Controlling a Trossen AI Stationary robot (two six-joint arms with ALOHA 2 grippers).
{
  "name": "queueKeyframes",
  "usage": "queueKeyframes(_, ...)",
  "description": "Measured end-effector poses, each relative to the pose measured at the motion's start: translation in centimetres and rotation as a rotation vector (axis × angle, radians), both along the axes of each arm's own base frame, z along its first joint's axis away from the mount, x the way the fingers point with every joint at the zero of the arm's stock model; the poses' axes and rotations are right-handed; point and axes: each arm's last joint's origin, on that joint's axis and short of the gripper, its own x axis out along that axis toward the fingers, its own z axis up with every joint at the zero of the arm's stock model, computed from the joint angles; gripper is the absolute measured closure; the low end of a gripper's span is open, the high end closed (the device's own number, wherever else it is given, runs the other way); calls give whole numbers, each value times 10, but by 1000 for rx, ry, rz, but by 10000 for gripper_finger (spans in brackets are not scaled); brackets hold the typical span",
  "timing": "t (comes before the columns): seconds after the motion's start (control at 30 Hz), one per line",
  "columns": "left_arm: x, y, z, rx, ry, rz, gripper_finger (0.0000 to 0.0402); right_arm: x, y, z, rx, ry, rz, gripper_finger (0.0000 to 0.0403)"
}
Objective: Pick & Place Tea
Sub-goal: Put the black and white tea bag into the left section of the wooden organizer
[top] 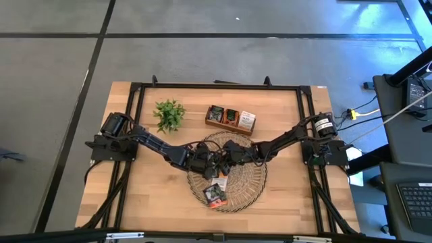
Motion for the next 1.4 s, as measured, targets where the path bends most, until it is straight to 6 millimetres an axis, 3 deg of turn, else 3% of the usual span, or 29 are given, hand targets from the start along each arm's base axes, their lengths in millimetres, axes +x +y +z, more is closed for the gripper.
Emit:
queueKeyframes(0.13,0,0,0,29,9,-25,392,0,0,0,-52,0,34,389)
queueKeyframes(0.23,-1,1,4,41,13,-54,390,0,-1,3,-95,-6,62,395)
queueKeyframes(0.53,-10,-3,38,87,-30,-180,395,-18,-22,51,-228,59,154,397)
queueKeyframes(0.73,-13,-7,45,196,14,-363,396,-29,-54,97,-396,238,247,399)
queueKeyframes(0.93,-15,-9,43,137,50,-428,396,-17,-97,157,-585,360,351,399)
queueKeyframes(1.07,-22,-8,49,69,92,-460,397,-9,-131,181,-624,433,349,399)
queueKeyframes(1.17,-31,-8,58,90,99,-423,395,-3,-153,184,-626,491,358,399)
queueKeyframes(1.4,-51,-21,91,319,-18,-354,392,17,-190,159,-528,525,413,399)
